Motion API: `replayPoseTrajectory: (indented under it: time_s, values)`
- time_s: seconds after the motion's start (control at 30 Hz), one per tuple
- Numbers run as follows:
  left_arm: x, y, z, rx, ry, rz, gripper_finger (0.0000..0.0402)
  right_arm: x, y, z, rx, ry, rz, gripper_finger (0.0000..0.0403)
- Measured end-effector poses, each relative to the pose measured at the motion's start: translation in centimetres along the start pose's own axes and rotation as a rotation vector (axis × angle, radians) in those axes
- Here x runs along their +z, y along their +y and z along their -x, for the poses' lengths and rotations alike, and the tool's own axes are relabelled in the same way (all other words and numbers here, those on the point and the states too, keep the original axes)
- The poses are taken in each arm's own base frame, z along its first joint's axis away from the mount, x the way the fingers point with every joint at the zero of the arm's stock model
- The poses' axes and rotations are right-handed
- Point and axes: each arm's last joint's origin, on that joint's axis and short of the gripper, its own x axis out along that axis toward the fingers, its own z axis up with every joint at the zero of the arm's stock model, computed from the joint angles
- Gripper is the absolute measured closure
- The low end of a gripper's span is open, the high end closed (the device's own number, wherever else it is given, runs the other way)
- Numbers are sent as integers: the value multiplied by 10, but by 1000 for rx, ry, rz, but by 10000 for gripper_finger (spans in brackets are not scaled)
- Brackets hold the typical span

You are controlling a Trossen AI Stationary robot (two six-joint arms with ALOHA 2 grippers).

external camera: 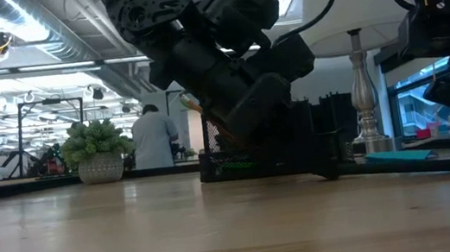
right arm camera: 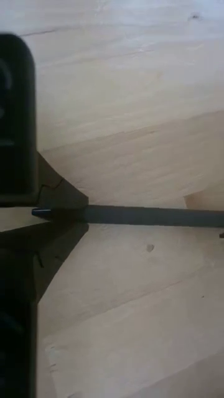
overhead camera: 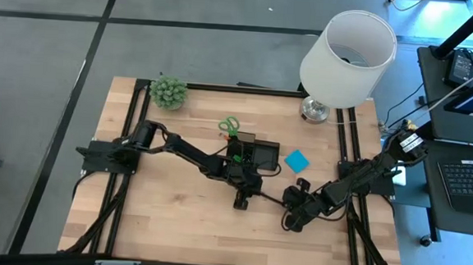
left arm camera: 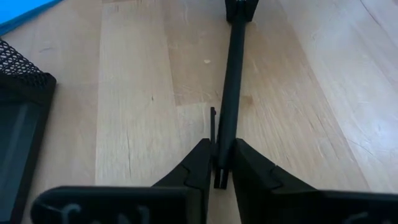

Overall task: Pick and place office supplies into organizer
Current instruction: Put the black pen into the black organizer

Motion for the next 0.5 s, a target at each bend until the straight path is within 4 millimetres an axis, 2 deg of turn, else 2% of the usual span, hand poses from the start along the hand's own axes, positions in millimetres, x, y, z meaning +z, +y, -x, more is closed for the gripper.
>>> replayPoseTrajectory:
  time_s: [0.1,0.33,0.5]
  values:
    - [0,0,0,2,-1,0,355,0,2,0,11,-10,53,344]
    - [0,2,0,10,-3,3,359,7,9,4,29,18,85,214]
    - [5,3,7,15,-7,4,358,18,12,20,-89,90,158,151]
